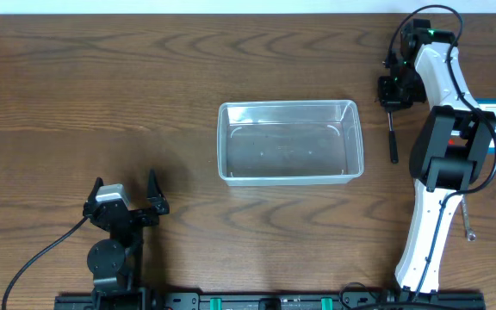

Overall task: Pack container
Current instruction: 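Lower the right gripper and grasp the hammer by its handle, then carry the hammer left and lower it into the container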

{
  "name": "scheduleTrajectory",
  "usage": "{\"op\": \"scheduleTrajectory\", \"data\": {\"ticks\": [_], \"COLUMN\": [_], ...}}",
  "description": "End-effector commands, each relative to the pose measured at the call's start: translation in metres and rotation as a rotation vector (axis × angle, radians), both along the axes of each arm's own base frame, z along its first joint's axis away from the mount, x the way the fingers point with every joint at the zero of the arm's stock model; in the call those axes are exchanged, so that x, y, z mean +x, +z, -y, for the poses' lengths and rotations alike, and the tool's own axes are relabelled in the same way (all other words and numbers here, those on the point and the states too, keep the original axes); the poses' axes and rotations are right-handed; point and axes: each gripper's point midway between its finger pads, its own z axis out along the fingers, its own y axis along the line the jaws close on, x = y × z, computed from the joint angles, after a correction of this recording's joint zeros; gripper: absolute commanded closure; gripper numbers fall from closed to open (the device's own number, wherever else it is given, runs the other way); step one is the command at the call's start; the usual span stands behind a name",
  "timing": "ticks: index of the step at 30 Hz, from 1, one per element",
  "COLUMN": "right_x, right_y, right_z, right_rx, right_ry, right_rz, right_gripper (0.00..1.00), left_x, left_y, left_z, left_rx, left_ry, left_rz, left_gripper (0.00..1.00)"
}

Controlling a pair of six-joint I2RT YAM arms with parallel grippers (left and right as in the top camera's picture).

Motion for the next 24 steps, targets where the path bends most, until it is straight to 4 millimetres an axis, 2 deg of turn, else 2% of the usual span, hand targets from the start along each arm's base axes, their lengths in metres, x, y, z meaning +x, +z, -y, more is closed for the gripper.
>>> {"op": "scheduleTrajectory", "data": {"ticks": [1,9,13,15,19,24], "right_x": [-0.003,-0.002,0.002,0.007,0.020,0.029], "right_y": [-0.007,-0.005,0.009,0.022,0.063,0.132], "right_z": [0.002,0.002,0.002,0.003,0.003,-0.001], "right_rx": [0.002,0.001,0.000,-0.003,-0.013,-0.031], "right_ry": [0.000,0.000,0.000,0.002,0.027,0.074], "right_rz": [-0.017,-0.012,0.003,0.028,0.110,0.239], "right_gripper": [0.96,0.99,0.99,0.99,0.99,0.99], "left_x": [-0.002,-0.002,-0.002,-0.002,-0.002,-0.002], "left_y": [-0.015,-0.015,-0.015,-0.015,-0.015,-0.015], "left_z": [-0.004,-0.004,-0.004,-0.004,-0.004,-0.004], "left_rx": [0.003,0.003,0.003,0.003,0.003,0.003], "left_ry": [0.022,0.022,0.022,0.022,0.022,0.022], "left_rz": [-0.052,-0.052,-0.052,-0.052,-0.052,-0.052], "left_gripper": [0.02,0.02,0.02,0.02,0.02,0.02]}}
